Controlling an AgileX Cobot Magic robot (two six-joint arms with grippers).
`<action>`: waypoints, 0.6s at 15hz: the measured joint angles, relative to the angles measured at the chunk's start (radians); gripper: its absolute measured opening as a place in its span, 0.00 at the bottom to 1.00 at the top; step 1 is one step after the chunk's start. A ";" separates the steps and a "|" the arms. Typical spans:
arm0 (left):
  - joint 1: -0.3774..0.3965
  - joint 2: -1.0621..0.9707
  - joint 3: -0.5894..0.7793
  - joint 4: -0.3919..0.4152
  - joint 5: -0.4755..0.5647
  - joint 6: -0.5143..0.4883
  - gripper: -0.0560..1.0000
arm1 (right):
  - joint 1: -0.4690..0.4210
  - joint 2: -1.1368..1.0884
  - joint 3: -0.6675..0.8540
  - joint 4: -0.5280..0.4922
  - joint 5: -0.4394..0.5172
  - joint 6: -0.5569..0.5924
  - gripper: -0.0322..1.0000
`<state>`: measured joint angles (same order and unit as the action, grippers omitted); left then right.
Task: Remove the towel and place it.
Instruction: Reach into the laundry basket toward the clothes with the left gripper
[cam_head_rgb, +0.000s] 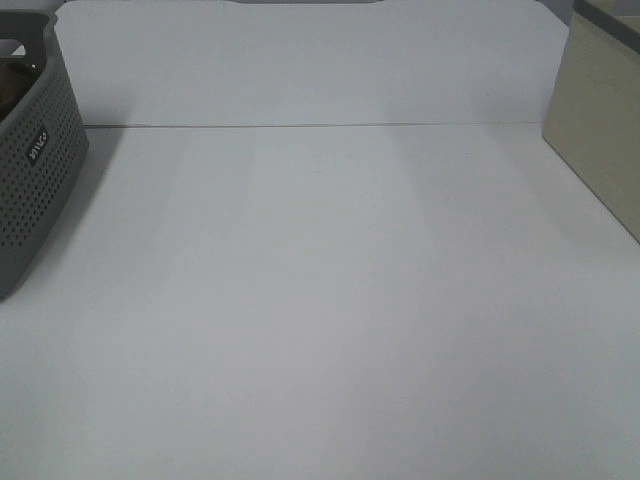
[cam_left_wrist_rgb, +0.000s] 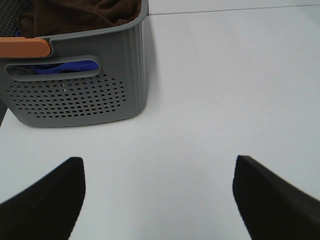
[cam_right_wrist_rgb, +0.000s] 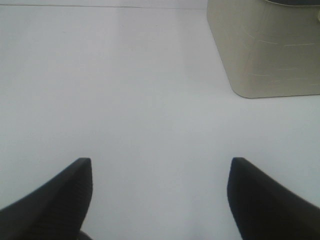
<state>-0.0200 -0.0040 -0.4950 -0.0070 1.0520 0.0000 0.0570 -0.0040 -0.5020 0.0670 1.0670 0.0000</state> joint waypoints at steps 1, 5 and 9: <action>0.000 0.000 0.000 0.000 0.000 0.000 0.76 | 0.000 0.000 0.000 0.000 0.000 0.000 0.74; 0.000 0.000 0.000 0.000 0.000 0.000 0.76 | 0.000 0.000 0.000 0.000 0.000 0.000 0.74; 0.000 0.000 0.000 0.007 0.000 0.000 0.81 | 0.000 0.000 0.000 0.000 0.000 0.000 0.74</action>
<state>-0.0200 -0.0040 -0.4950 0.0000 1.0520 0.0000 0.0570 -0.0040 -0.5020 0.0670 1.0670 0.0000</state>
